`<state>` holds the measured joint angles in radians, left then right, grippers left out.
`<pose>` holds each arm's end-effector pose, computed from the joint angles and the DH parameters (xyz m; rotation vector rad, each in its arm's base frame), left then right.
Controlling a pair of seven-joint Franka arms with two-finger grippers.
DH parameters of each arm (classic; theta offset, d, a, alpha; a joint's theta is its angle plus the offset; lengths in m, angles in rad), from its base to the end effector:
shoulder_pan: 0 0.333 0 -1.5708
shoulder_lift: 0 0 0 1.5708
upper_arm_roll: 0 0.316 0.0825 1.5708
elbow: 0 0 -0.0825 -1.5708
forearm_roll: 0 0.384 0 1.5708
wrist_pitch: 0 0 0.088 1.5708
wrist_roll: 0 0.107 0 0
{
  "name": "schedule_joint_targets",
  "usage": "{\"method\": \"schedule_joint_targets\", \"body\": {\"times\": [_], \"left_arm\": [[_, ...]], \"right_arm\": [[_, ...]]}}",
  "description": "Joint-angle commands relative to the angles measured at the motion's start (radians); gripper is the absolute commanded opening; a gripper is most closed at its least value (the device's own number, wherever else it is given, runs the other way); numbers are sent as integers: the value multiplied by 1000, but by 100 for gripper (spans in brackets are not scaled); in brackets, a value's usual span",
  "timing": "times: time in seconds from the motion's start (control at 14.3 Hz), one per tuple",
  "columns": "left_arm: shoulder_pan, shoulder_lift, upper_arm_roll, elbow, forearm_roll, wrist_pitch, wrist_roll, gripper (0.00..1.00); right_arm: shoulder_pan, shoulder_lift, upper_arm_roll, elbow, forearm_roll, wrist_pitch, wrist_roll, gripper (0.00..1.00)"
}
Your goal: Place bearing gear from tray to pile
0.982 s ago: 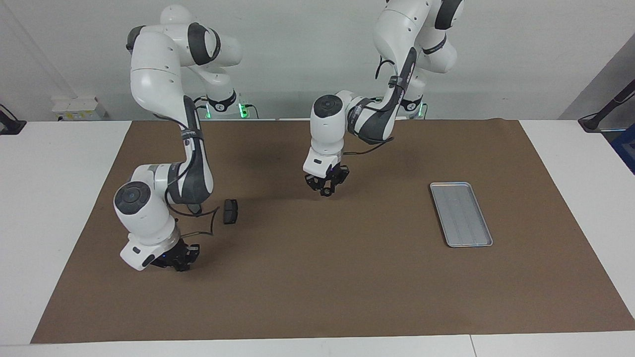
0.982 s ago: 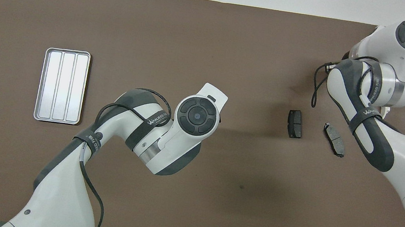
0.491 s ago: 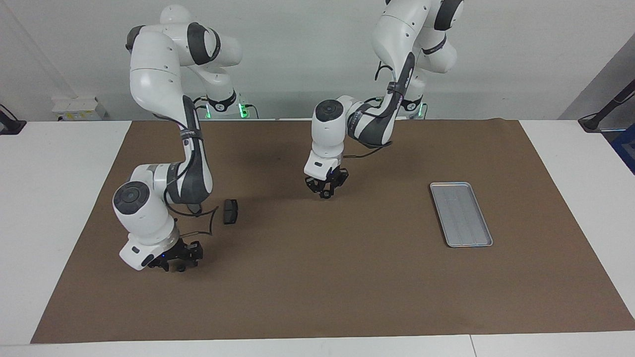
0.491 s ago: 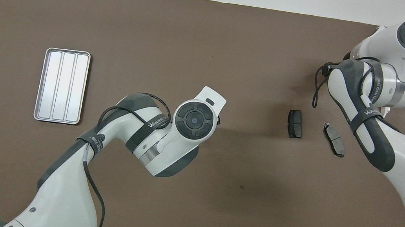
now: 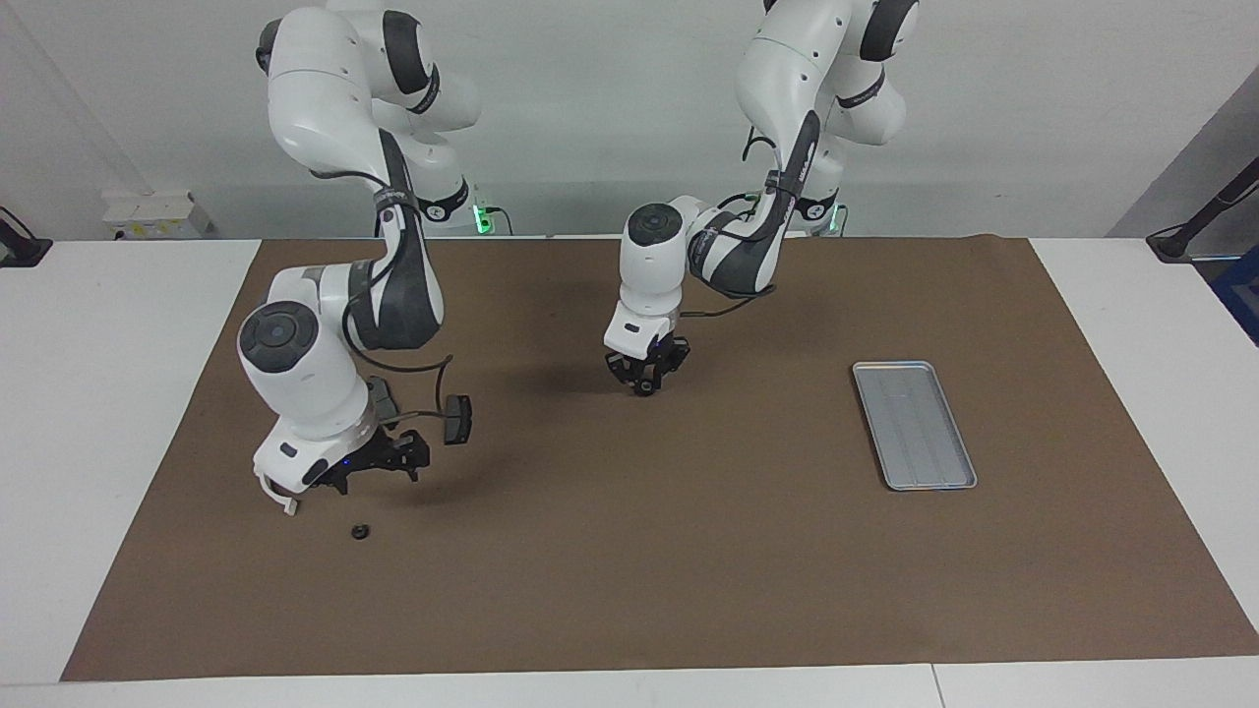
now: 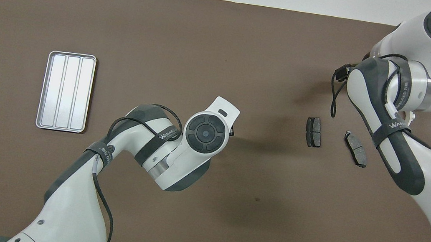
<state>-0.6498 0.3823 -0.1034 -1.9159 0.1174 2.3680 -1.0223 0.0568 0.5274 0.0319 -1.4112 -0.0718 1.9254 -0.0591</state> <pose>0.4640 -0.4283 0.3023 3.0969 0.3058 0.1281 0.7029 0.0534 0.3955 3.0793 0.2607 -0.0187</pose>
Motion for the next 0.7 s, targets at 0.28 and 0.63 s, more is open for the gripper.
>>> {"method": "schedule_joint_targets", "body": {"times": [0.28, 0.63], "left_arm": [[-19, -11, 18, -55, 45, 66, -24, 0], [-14, -13, 19, 16, 99, -46, -6, 100]], "right_arm": [[66, -76, 6, -20, -16, -95, 159, 100], [67, -79, 8, -20, -16, -95, 163, 100]]}}
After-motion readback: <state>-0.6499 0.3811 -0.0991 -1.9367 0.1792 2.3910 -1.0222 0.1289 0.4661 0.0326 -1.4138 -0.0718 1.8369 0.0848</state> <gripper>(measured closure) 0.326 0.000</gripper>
